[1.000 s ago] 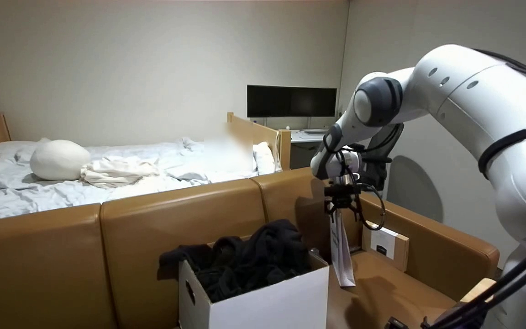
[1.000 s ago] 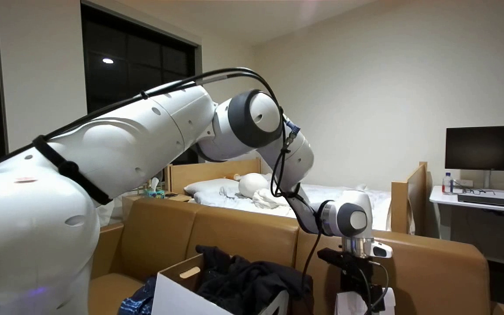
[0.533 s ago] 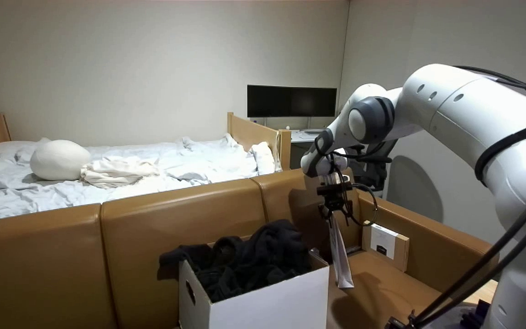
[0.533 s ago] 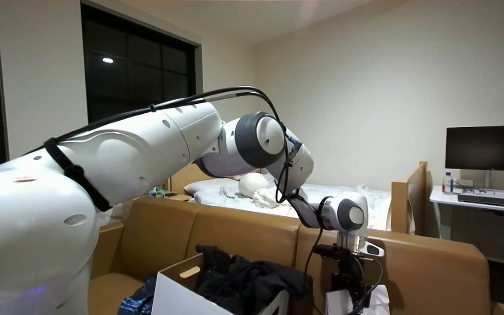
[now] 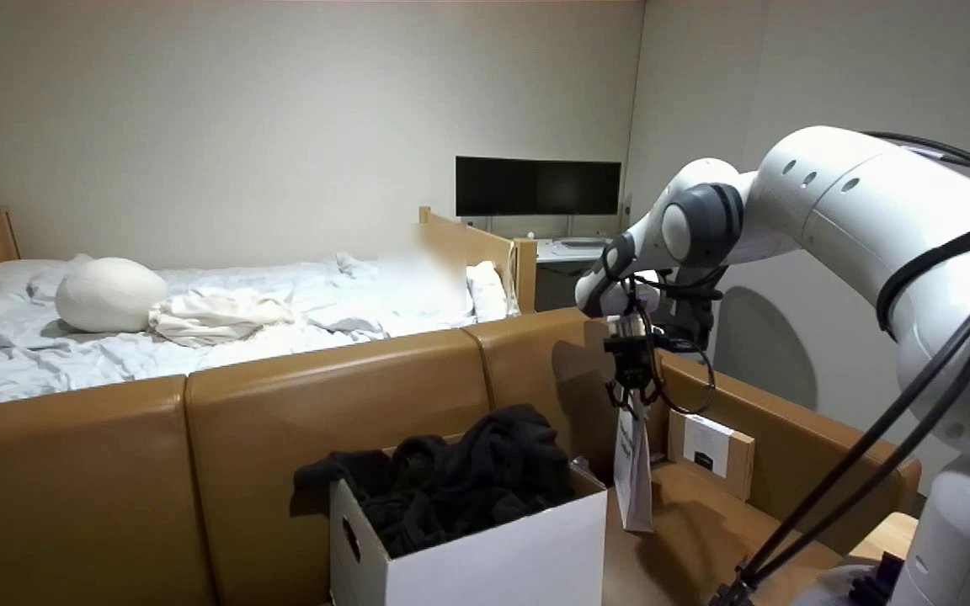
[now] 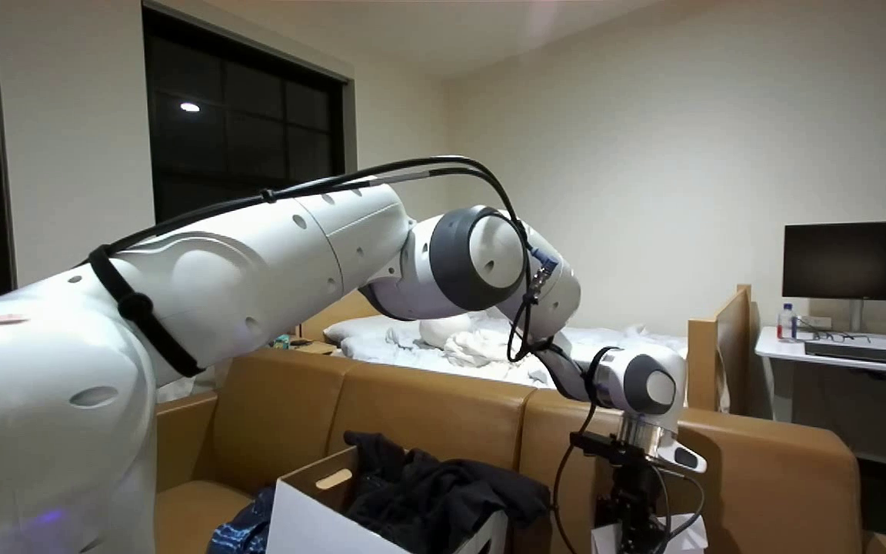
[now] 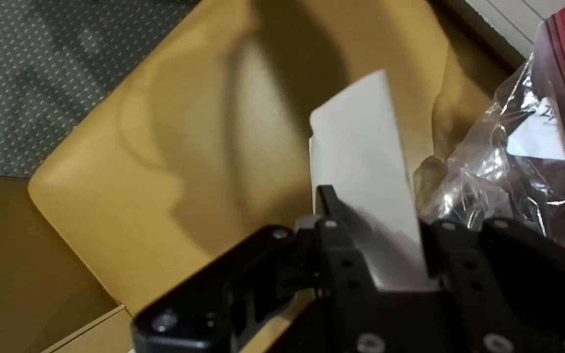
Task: Put the white book in the box
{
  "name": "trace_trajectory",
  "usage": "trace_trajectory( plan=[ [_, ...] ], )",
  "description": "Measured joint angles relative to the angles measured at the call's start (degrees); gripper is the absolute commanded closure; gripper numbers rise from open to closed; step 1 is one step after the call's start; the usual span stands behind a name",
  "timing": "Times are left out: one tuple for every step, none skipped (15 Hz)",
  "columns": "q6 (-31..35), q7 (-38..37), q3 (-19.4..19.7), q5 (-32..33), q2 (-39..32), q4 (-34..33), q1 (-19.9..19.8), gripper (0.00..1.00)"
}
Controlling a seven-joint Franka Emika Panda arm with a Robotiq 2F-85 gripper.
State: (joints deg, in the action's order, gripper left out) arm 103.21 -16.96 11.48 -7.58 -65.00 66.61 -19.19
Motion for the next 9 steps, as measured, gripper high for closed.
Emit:
trace_trajectory(
  plan=[
    [0.2,0.4,-0.3,-0.8,0.2,0.2,-0.7,1.00],
    [0.6,1.1,-0.4,-1.3,0.6,0.8,-1.3,0.97],
    [1.1,1.9,-0.6,-2.1,1.2,1.6,-1.8,0.97],
    [2.0,3.1,-0.9,-2.7,2.1,3.0,-2.2,0.97],
    [3.5,4.6,-1.1,-3.1,3.3,4.9,-2.6,0.97],
    [5.5,6.3,-1.2,-3.2,4.8,7.2,-2.7,0.97],
    [8.2,8.4,-1.2,-3.2,6.6,9.6,-2.7,0.97],
    [11.2,10.6,-1.2,-3.2,8.5,12.1,-2.7,0.97],
    [14.1,12.7,-1.1,-2.9,10.6,14.6,-2.5,0.97]
  ],
)
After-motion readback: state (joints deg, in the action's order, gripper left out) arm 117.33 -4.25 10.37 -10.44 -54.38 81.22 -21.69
